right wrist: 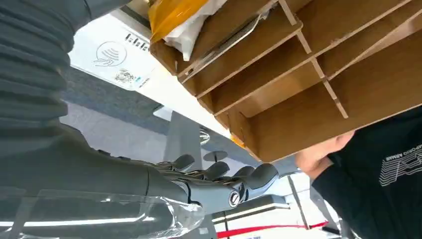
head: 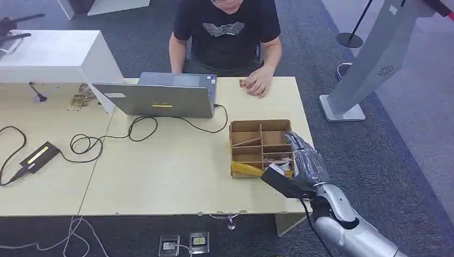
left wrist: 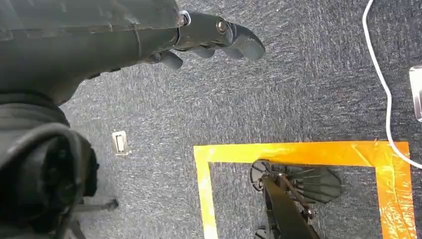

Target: Pass the card to the sensor for recognition and then transmit it.

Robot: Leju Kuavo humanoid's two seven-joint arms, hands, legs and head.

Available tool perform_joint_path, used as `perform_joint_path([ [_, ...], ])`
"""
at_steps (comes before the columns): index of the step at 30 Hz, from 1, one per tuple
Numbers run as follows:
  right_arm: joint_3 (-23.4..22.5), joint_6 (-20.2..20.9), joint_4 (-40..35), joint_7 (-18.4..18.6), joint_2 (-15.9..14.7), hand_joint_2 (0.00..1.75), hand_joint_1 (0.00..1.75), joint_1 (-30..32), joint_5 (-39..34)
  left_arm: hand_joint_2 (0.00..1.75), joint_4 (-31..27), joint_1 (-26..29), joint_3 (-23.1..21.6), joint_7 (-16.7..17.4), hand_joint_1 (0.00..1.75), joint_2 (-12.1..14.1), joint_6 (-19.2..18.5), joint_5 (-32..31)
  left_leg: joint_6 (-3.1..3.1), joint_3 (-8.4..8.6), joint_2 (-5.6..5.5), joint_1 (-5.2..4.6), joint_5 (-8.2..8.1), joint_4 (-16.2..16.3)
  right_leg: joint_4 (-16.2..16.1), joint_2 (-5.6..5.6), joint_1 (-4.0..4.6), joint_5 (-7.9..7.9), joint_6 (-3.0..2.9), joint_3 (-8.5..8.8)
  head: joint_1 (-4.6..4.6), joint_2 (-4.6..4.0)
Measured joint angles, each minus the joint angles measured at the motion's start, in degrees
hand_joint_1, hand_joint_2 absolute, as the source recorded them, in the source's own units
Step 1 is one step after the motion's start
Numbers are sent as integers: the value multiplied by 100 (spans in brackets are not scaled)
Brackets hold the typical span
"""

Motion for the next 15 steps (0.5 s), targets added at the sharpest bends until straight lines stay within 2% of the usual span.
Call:
perform_joint_path([
  [15,0,-28,334,-79,173,175,0,-10,74,0,-2,13,184,0,0,-50,0,-214,0,0,0,0,0,0,0,-1,0,0,0,0,-2,0],
])
